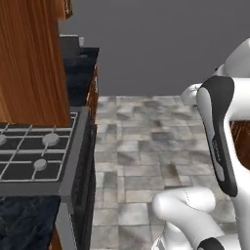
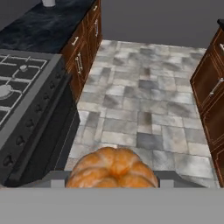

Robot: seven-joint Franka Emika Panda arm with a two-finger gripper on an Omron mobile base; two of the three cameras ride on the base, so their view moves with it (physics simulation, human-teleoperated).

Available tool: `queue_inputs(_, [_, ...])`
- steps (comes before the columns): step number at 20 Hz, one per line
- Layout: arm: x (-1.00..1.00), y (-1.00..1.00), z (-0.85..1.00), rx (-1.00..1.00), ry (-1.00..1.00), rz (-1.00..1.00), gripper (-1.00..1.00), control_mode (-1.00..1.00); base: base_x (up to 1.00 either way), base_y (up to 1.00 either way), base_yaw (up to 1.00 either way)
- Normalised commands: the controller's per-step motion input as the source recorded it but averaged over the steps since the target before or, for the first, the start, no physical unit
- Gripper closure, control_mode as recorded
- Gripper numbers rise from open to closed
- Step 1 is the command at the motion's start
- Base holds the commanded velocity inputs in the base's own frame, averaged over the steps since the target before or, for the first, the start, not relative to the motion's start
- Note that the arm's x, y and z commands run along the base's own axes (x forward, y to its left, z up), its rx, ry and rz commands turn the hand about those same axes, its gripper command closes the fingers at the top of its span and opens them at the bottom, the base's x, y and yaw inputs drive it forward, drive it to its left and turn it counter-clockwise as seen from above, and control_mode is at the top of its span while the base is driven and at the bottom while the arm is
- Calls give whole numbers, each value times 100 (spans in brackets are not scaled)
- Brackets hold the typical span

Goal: Pick the tangerines from the cabinet and place them in one bowl. Pick the lemon wedge from the sink and place it in the other bowl.

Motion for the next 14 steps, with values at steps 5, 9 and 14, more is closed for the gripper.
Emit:
queue_inputs(5, [0, 0, 0, 0, 0, 0, 100, 100, 0, -7, -66])
queue_inputs(9, [0, 0, 0, 0, 0, 0, 100, 100, 0, -6, -66])
queue_inputs(14, [0, 0, 0, 0, 0, 0, 100, 100, 10, -14, -62])
